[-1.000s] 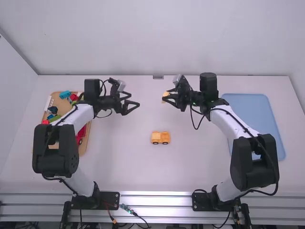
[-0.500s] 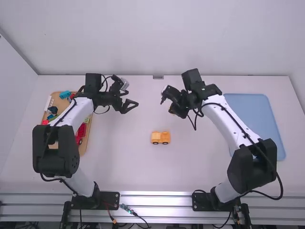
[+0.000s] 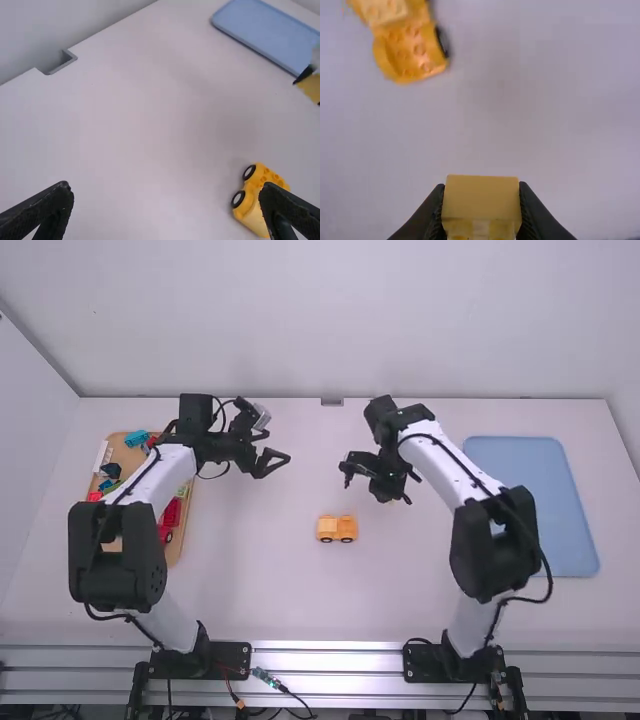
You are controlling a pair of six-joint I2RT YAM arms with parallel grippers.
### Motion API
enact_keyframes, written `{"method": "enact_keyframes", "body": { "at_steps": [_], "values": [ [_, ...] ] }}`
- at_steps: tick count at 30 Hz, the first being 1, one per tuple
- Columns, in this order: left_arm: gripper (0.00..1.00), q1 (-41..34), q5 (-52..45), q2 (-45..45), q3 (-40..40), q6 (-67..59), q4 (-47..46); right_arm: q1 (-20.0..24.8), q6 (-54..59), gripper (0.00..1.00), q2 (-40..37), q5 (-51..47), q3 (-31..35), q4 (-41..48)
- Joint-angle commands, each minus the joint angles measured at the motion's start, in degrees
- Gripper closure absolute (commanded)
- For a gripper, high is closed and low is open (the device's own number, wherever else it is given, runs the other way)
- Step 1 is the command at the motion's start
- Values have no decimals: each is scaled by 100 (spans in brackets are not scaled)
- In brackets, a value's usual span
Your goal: Assemble lego blocks to make yellow taxi
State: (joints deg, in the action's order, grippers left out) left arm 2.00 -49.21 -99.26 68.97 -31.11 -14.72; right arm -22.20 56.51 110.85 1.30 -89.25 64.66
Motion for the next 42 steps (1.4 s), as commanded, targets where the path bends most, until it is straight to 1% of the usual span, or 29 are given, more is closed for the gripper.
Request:
{"method": "enact_keyframes", "body": {
  "at_steps": [1, 2, 5, 7, 9, 11, 15, 18, 21, 28, 37, 42],
  "values": [
    [1, 15, -63, -19, 127, -24, -48, -87, 570, 98, 436, -256, -310, 310],
    [1, 37, -66, -19, 125, -24, -48, -109, 660, 100, 661, -431, -385, 398],
    [1, 2, -61, -19, 125, -26, -48, -160, 669, 100, 1026, -590, -439, 308],
    [1, 2, -15, -19, 125, -24, -46, -188, 789, 100, 1140, -619, -457, 337],
    [1, -7, 205, -19, 125, -20, -50, -186, 800, 100, 1157, -619, -452, 354],
    [1, -11, 426, -19, 125, 109, -50, -186, 787, 100, 1153, -369, -455, 348],
    [1, -11, 472, -19, 125, 208, -50, -168, 782, 100, 1153, 44, -455, 374],
    [1, -11, 470, -19, 125, 214, -7, -144, 623, 100, 1153, 81, -424, 341],
    [1, -9, 468, -19, 125, 214, 17, -146, 321, 100, 1153, 42, -299, 109],
    [1, -11, 470, -19, 125, 214, 17, -149, 586, 100, 1153, -85, 382, -365],
    [1, -7, 470, -19, 125, 214, 15, -153, 551, 100, 1153, -131, 686, -514],
    [1, -9, 470, -19, 125, 232, 7, -155, 546, 100, 1153, -138, 905, -752]
  ]
}}
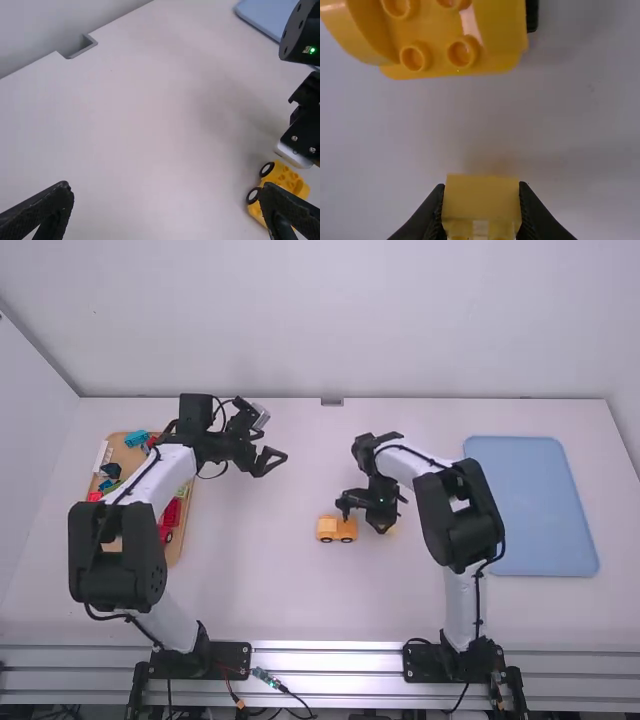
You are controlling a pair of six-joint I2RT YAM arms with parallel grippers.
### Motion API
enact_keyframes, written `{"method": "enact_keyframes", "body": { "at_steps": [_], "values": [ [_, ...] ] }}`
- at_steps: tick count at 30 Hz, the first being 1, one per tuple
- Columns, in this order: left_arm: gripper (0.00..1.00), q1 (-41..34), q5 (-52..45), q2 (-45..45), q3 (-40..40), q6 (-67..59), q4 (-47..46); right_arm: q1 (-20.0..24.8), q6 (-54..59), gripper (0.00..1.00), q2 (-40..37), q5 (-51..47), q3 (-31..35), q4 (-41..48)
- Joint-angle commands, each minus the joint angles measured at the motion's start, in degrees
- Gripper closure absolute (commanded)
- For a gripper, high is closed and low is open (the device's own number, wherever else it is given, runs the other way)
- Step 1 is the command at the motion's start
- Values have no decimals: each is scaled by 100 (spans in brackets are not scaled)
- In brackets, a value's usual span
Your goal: Assemble lego blocks to make yellow taxi
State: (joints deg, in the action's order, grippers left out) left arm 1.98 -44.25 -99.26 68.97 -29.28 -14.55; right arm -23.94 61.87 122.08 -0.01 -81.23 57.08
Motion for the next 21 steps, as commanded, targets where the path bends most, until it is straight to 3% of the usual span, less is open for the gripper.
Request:
{"method": "enact_keyframes", "body": {
  "at_steps": [1, 6, 9, 12, 13, 15, 17, 21],
  "values": [
    [1, -7, -26, -19, 125, 50, -9, 15, 13, 100, 30, -4, 122, -9],
    [1, -7, -26, -19, 125, 52, -9, -13, 7, 98, 27, -74, 166, -59],
    [1, -9, -28, -19, 125, 52, -15, -13, -11, 81, 27, -70, 166, -125],
    [1, -4, -26, -19, 125, 52, -24, -13, -11, 51, 27, -118, 166, -118],
    [1, -9, -28, -19, 125, 48, -26, -17, -11, 28, 27, -116, 166, -114],
    [1, -7, -28, -19, 125, 50, -22, -15, -11, 19, 27, -114, 166, -116],
    [1, -7, -26, -19, 125, 50, -24, -11, -9, 1, 27, -125, 164, -116],
    [1, -11, -28, -19, 125, 44, -17, -15, -11, 1, -16, -146, 151, -118]
  ]
}}
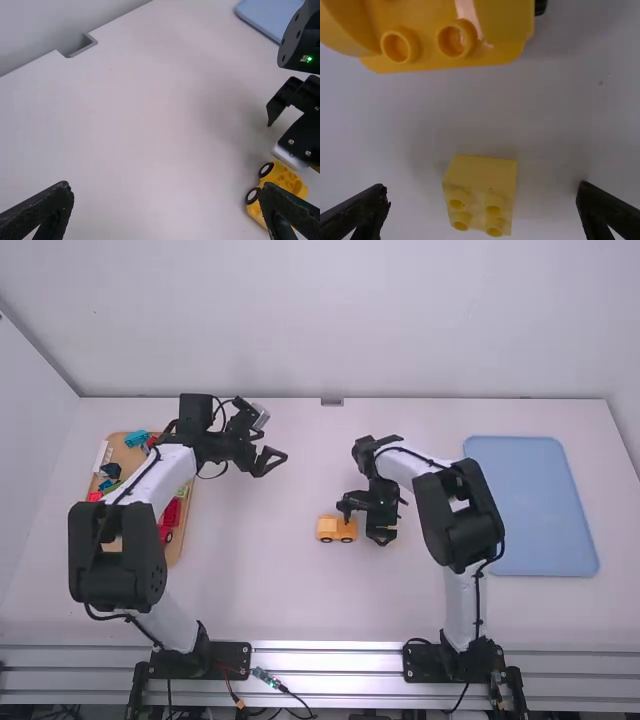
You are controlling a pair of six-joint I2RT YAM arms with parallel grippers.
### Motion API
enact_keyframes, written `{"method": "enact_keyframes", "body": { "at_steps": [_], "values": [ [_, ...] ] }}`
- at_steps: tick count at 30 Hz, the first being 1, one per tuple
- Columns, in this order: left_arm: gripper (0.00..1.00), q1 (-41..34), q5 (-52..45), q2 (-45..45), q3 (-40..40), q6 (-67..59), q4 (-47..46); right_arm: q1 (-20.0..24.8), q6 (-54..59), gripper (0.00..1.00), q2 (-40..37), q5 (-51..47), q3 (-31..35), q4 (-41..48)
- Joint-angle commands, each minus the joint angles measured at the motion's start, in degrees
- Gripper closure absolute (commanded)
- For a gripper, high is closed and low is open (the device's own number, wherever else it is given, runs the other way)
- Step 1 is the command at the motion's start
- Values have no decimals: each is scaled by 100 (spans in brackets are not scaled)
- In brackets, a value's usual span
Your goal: Assemble lego blocks to make yellow taxi
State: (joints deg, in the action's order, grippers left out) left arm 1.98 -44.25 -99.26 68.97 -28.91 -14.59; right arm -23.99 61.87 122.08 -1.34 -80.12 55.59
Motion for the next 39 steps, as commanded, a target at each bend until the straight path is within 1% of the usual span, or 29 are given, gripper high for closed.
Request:
{"method": "enact_keyframes", "body": {
  "at_steps": [1, 6, 11, 13, 15, 17, 18, 20, 22, 24, 26, 27, 30, 31, 33, 35, 37, 38, 39],
  "values": [
    [1, -9, -24, -19, 125, -9, -11, -11, -11, 1, -45, 0, 17, 31],
    [1, -7, -24, -19, 125, -7, 52, -7, -9, 1, -473, 131, -153, 4],
    [1, -4, 24, -19, 125, -7, 339, 37, 7, 1, -1402, 514, -485, -103],
    [1, -9, 181, -19, 125, -9, 518, 149, 44, 1, -2029, 1040, -503, -273],
    [1, -7, 337, -19, 125, 11, 570, 273, 361, 1, -2362, 1561, -498, -243],
    [1, -9, 293, -19, 125, 4, 562, 549, 817, 1, -2705, 2277, -494, -234],
    [1, -9, 297, -19, 122, -7, 566, 723, 907, 1, -2829, 2452, -494, -249],
    [1, -11, 297, -19, 116, -2, 566, 990, 909, 1, -2971, 2566, -503, -328],
    [1, -7, 293, -19, 116, -7, 540, 1270, 909, 1, -3050, 2481, -505, -525],
    [1, -15, 219, -19, 114, -9, 498, 1397, 811, 1, -3054, 2459, -505, -566],
    [1, 0, -160, -19, 114, -149, 472, 1569, 400, 1, -3052, 2446, -503, -507],
    [1, -9, -586, -19, 101, -501, 407, 1665, 197, 1, -3052, 2446, -503, -393],
    [1, -44, -1123, -19, 37, -1056, 365, 1749, 332, 1, -3035, 2765, -450, -372],
    [1, -48, -1408, -19, -31, -1421, 372, 1816, 643, 1, -3024, 3279, -321, -376],
    [1, -46, -1681, -19, -136, -1729, 365, 1923, 1226, 1, -3026, 3858, -63, -420],
    [1, -55, -1843, -19, -297, -2022, 372, 2118, 1952, 1, -3026, 4494, 420, -535],
    [1, -133, -1803, -19, -485, -2107, 455, 2282, 1906, 1, -3026, 4927, 1047, -1128],
    [1, -138, -1801, -19, -501, -2107, 468, 2293, 1849, 1, -3024, 4988, 1147, -1248],
    [1, -175, -1788, -19, -608, -2105, 579, 2321, 1620, 1, -3024, 5134, 1554, -1757]
  ]
}}
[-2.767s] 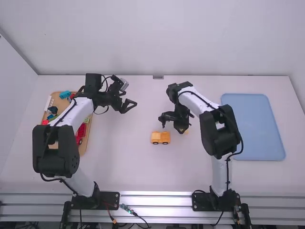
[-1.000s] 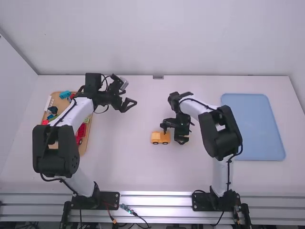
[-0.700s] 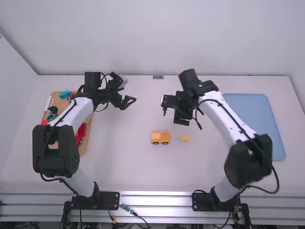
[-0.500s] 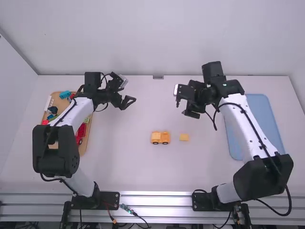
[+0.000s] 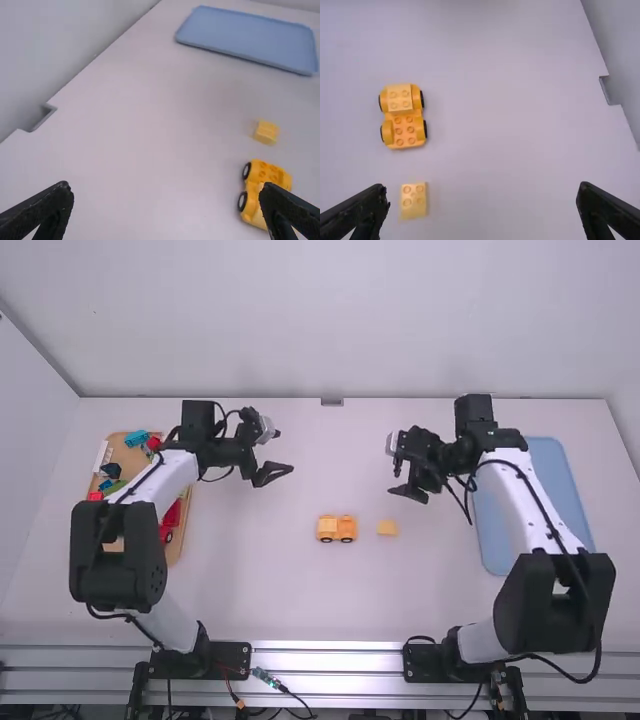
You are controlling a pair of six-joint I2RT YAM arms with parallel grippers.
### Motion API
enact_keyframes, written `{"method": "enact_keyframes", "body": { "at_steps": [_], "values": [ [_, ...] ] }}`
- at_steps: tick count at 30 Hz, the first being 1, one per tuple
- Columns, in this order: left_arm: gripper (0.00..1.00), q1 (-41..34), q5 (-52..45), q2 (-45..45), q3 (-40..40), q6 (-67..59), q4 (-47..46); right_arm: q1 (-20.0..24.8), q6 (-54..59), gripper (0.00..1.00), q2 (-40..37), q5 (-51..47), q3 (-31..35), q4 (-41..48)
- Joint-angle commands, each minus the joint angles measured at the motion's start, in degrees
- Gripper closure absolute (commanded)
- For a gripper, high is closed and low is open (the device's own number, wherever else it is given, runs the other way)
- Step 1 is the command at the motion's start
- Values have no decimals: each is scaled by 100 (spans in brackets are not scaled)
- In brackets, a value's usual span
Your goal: Assemble lego blocks to make yellow taxi
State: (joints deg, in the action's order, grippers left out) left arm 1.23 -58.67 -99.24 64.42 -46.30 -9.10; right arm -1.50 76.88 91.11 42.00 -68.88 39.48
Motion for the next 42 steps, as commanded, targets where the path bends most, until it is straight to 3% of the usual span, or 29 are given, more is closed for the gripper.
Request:
{"method": "enact_keyframes", "body": {
  "at_steps": [1, 4, 7, 11, 15, 20, 28, 36, 42],
  "values": [
    [1, -140, -354, -21, -225, -365, 101, 72, -37, 1, 73, 852, 697, -490],
    [1, -317, -391, -21, -479, -365, 376, 26, -391, 1, 73, 942, 1532, -1497],
    [1, -664, -363, -21, -866, -367, 892, -129, -245, 1, 71, 907, 2562, -3047],
    [1, -1069, -328, -21, -1379, -369, 1615, -317, -269, 1, 71, 654, 3377, -4389],
    [1, -1440, -63, -21, -1799, -367, 2205, -404, -863, 1, 71, 444, 3753, -5034],
    [1, -1770, 254, -156, -2151, -146, 2813, -350, -1032, 1, 71, 319, 3862, -5119],
    [1, -1770, -234, -926, -2155, 66, 3362, 133, -151, 1, 119, 780, 3915, -4671],
    [1, -1790, -203, -1164, -2173, 164, 3532, 540, -107, 1, 1181, 1202, 3873, -5460],
    [1, -1808, -197, -1164, -2175, 195, 3510, 595, 341, 1, 1942, 1714, 3198, -4800]
  ]
}}
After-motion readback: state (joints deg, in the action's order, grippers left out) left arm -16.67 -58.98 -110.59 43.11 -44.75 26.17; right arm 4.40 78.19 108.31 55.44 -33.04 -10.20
